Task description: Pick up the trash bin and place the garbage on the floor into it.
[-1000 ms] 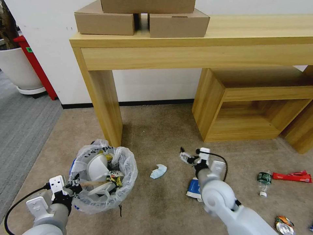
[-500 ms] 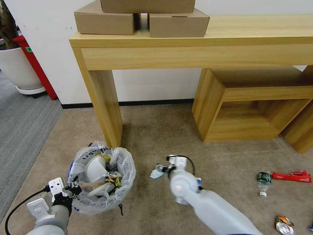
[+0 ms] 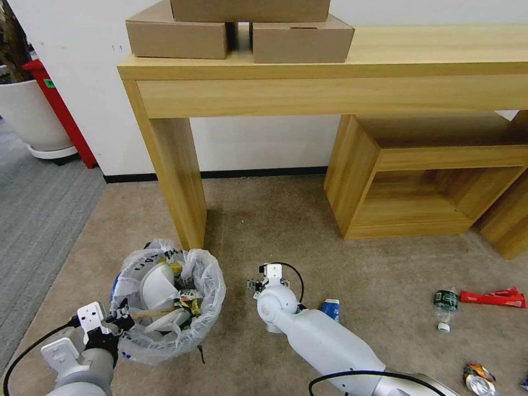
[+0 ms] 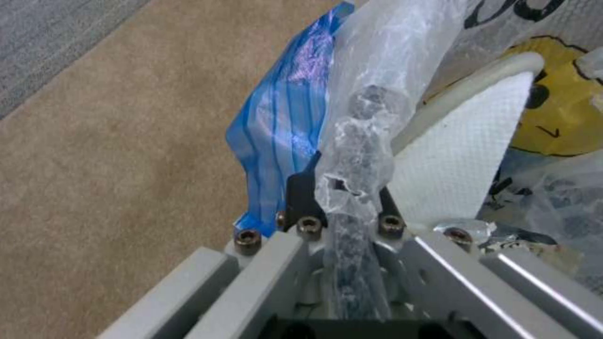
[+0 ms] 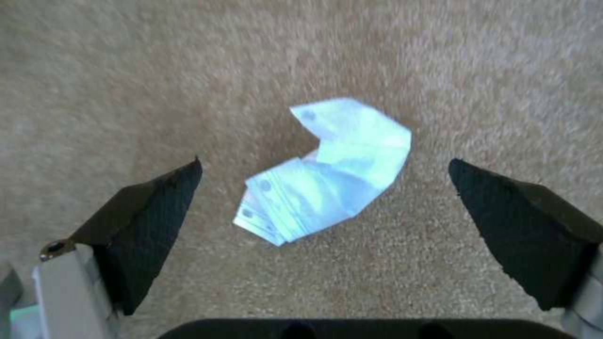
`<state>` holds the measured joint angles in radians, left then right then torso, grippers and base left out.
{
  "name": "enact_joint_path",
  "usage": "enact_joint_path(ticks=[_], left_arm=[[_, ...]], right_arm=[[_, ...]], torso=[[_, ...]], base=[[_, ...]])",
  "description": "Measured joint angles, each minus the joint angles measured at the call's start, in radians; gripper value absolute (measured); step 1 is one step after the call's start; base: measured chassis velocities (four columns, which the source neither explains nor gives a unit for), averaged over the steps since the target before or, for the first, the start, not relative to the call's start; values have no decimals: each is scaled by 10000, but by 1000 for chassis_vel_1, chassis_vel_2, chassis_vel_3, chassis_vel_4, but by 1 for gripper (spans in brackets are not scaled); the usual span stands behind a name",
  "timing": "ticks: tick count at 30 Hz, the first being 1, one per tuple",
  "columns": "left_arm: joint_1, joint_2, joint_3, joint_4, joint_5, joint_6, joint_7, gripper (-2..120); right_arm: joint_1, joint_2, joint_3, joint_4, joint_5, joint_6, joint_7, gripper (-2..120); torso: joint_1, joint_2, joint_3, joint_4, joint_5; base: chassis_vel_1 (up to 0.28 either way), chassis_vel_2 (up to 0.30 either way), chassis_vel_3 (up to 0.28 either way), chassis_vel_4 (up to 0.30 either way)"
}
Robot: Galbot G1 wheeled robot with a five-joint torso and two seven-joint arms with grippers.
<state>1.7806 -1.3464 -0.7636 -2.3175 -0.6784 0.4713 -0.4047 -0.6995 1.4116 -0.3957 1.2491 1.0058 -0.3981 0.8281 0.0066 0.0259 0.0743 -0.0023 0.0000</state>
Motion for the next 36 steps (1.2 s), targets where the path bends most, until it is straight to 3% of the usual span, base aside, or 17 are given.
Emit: enact_joint_path(ticks=[24,33,36], left_arm=[[135,139,-44,-196,-255,-25,-40,0],[3,241,-64,-140,-364,-1,-69,0],[-57,224,-49,-73,-359,5,-84,0]], right_arm=[[635,1765,189,-3362,-1135,972,-1265,100],[694,1752,271,-3641,-1355,1066,-1401,99],[647,1630,297,-3569,-1381,1070,-1399,93]], torso=[[0,0,-1,0,-1],[0,0,-1,2,1],[0,0,-1,-1,0]], base=[[0,0,0,0],[0,0,0,0],[0,0,0,0]])
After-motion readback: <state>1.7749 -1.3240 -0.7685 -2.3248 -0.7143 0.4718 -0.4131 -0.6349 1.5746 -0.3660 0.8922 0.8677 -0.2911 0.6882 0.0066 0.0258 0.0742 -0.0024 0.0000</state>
